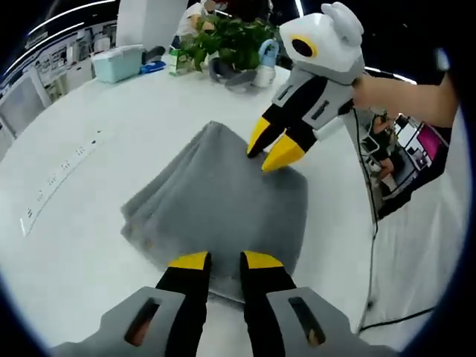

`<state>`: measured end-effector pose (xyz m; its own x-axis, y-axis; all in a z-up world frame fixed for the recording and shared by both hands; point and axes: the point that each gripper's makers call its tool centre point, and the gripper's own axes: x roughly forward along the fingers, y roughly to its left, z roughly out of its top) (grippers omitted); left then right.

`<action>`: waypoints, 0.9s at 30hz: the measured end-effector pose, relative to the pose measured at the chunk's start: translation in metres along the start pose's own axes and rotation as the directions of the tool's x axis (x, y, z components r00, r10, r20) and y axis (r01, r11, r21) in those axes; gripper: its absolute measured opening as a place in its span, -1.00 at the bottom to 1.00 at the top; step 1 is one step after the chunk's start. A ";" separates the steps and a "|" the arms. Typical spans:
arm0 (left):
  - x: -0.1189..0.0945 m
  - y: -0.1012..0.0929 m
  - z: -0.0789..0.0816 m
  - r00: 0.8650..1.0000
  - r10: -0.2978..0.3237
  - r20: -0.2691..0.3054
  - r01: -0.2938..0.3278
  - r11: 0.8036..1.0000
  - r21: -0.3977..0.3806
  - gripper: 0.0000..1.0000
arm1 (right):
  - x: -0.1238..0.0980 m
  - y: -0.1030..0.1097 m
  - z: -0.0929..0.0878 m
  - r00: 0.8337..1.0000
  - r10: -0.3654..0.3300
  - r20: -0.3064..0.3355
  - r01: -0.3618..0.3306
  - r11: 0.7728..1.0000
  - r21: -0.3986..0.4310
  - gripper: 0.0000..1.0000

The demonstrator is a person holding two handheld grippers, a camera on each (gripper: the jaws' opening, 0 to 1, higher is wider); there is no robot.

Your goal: Fold the towel on the table until its edges align and the towel forms a compact rectangular stack.

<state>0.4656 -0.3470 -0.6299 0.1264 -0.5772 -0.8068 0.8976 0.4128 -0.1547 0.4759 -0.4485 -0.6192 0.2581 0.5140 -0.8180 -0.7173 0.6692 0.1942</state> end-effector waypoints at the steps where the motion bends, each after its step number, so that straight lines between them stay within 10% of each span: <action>1: 0.001 0.001 -0.001 1.000 0.000 -0.001 0.000 1.000 0.001 -0.66 | 0.002 -0.002 -0.001 1.000 0.003 0.001 -0.003 1.000 0.006 -0.76; 20: 0.010 0.038 0.015 0.996 0.073 0.045 -0.070 0.995 -0.065 -0.72 | 0.020 -0.031 0.014 0.998 -0.063 -0.011 0.063 0.998 0.006 -0.84; 27: -0.026 0.014 0.027 0.972 0.093 0.216 -0.052 0.981 -0.189 -0.70 | -0.015 0.001 0.026 0.990 -0.058 0.128 0.052 0.997 0.050 -0.73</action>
<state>0.4867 -0.3453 -0.5958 0.2979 -0.6748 -0.6751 0.7939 0.5679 -0.2173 0.4875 -0.4416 -0.5925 0.3800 0.5385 -0.7521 -0.6693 0.7213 0.1783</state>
